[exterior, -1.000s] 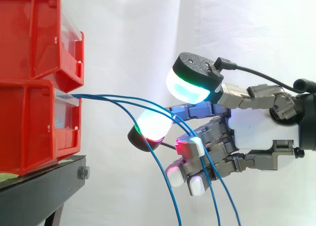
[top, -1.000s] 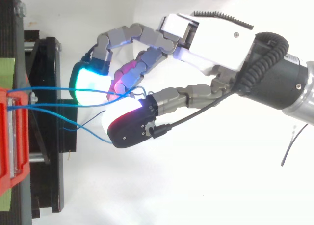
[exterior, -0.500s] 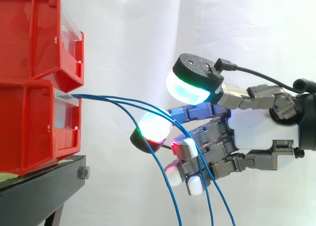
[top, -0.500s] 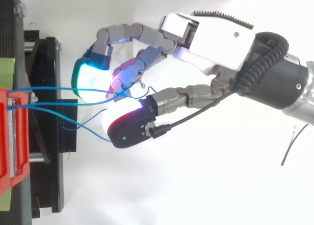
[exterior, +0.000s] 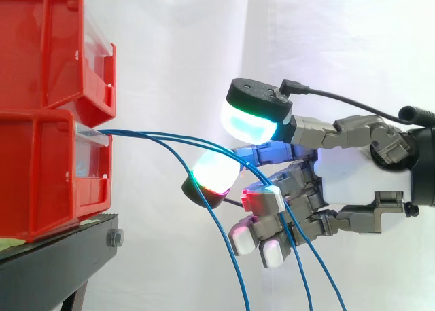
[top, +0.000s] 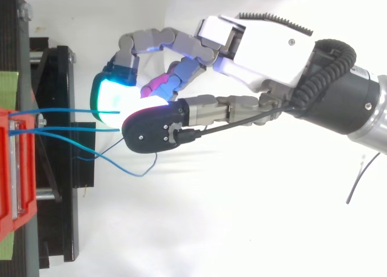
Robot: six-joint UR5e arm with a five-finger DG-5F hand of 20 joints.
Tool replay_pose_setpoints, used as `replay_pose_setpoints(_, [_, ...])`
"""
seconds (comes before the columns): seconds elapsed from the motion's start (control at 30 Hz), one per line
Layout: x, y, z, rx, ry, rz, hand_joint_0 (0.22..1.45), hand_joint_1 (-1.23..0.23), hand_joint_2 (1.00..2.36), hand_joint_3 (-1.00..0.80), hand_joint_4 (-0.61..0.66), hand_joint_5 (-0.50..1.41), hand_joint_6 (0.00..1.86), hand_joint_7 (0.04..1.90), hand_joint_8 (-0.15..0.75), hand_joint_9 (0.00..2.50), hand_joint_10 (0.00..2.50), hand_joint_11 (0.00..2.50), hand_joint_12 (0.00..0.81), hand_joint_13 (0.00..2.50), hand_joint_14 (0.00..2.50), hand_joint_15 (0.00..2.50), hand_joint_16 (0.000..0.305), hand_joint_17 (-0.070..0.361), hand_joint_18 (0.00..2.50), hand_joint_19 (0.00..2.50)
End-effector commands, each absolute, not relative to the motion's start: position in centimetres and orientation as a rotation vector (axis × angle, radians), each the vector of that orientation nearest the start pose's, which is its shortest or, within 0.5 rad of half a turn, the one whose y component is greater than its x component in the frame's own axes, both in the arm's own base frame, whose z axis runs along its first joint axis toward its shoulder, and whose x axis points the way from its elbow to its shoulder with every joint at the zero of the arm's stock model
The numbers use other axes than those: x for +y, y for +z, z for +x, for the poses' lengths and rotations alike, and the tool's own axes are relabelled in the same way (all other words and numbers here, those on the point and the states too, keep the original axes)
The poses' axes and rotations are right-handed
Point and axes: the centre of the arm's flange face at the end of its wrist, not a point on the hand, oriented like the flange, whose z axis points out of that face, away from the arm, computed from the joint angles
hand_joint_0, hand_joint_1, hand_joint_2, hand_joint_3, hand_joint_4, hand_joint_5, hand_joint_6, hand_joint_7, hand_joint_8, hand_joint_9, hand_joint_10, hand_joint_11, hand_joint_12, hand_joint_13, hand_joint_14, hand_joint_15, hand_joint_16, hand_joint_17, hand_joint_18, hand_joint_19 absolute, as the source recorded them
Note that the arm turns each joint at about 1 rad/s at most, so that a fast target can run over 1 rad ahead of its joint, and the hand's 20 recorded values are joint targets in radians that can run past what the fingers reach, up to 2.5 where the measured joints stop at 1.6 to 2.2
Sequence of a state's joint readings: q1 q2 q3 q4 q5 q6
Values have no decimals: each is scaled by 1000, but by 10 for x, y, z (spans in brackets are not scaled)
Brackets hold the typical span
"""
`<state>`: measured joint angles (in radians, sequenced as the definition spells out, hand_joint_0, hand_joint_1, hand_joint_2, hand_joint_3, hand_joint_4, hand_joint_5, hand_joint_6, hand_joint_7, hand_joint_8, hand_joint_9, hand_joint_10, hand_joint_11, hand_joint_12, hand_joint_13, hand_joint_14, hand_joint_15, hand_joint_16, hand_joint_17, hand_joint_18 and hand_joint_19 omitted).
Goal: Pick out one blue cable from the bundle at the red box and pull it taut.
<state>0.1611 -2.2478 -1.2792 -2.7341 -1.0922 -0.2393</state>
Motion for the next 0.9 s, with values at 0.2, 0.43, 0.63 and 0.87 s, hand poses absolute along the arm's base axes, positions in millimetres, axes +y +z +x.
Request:
replay_pose_setpoints(0.2, [-61, 248, 740, 1085, 802, 1187, 618, -655, 1014, -294, 45, -176, 775, 942, 204, 1205, 29, 1354, 318, 936, 29, 775, 49, 110, 690, 900])
replay_pose_setpoints(0.43, [-61, 249, 740, 1084, 803, 1187, 612, -664, 1016, -252, 55, -189, 842, 911, 204, 1210, 27, 1368, 320, 947, 29, 776, 49, 109, 701, 901])
replay_pose_setpoints(0.63, [-61, 248, 740, 1086, 803, 1187, 587, -645, 1010, -369, 79, -187, 849, 871, 210, 1224, 26, 1385, 321, 953, 29, 786, 49, 111, 711, 915])
replay_pose_setpoints(0.87, [-60, 249, 740, 1087, 804, 1184, 586, -505, 1002, -474, 70, -165, 829, 925, 215, 1271, 28, 1398, 321, 980, 29, 786, 49, 111, 728, 912])
